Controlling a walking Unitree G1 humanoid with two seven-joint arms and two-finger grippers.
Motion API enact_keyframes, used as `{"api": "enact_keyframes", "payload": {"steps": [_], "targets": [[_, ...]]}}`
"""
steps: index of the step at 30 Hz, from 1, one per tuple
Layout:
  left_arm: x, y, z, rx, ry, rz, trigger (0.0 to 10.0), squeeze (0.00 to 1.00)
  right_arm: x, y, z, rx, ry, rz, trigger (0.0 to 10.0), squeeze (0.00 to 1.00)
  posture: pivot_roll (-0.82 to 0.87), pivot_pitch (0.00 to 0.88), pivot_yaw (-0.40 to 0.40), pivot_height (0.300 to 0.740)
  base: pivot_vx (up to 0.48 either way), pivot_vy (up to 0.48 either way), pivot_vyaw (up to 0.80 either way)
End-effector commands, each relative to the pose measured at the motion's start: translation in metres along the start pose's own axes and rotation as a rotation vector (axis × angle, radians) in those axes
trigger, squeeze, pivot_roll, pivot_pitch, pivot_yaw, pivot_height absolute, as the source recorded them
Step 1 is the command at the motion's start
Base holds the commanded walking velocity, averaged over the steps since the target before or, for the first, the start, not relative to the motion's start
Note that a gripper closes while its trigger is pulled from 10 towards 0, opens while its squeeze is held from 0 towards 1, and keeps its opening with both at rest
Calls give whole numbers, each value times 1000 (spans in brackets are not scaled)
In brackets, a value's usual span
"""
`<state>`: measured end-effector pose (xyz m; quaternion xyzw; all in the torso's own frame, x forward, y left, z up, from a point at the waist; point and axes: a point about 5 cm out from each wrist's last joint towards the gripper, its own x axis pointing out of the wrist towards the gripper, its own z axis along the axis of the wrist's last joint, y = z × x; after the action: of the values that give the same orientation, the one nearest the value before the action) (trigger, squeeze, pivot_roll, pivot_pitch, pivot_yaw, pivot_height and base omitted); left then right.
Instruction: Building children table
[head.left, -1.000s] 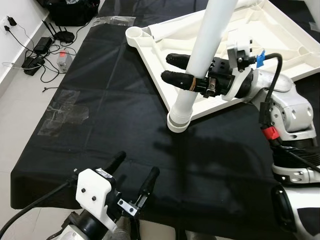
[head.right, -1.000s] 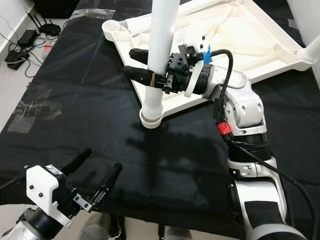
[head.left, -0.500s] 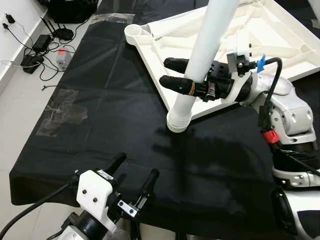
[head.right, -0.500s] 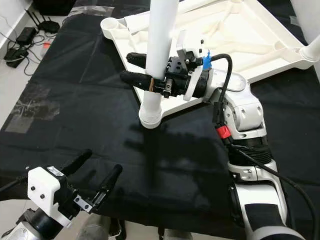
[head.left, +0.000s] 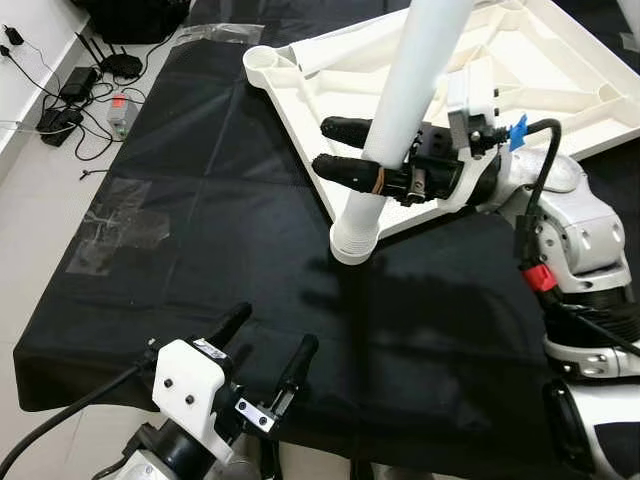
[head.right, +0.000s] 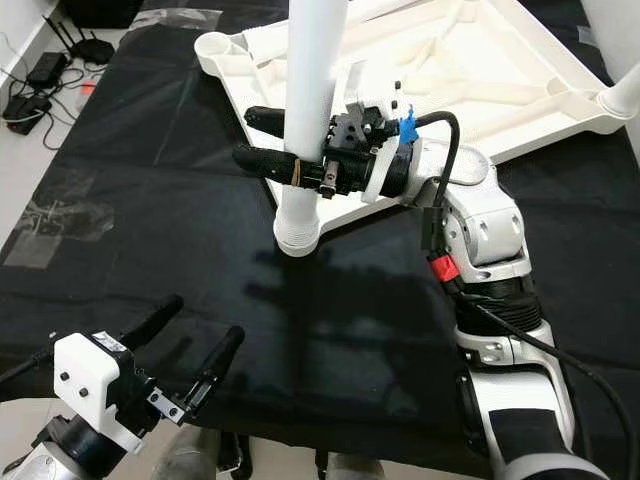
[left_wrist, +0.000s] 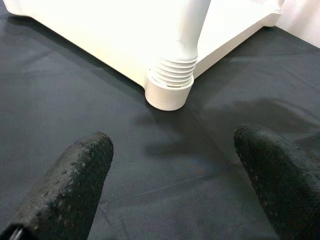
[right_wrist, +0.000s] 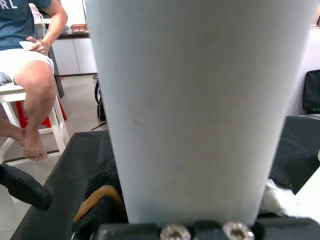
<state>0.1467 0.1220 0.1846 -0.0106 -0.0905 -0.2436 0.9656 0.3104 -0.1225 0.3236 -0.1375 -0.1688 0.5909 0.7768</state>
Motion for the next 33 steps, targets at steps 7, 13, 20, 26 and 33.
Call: {"api": "enact_keyframes", "payload": {"steps": [7,13,20,26,33], "targets": [[-2,-1,-6,-5,26,2,10000,0,2,12,-18,53,66,11,10000,0,22,366,-7,740,0,0,0],[-1,-1,-6,-1,23,2,10000,0,6,18,-24,70,109,-35,10000,0,18,364,-7,740,0,0,0],[-1,0,-7,4,23,7,10000,0,18,36,-45,157,193,-308,10000,0,9,354,-16,740,0,0,0],[2,2,-10,5,22,3,10000,0,22,69,-63,148,296,-618,10000,0,-9,329,-15,740,0,0,0],[6,3,-14,9,17,3,10000,0,25,79,-72,123,366,-688,10000,0,-7,305,-17,740,0,0,0]]}}
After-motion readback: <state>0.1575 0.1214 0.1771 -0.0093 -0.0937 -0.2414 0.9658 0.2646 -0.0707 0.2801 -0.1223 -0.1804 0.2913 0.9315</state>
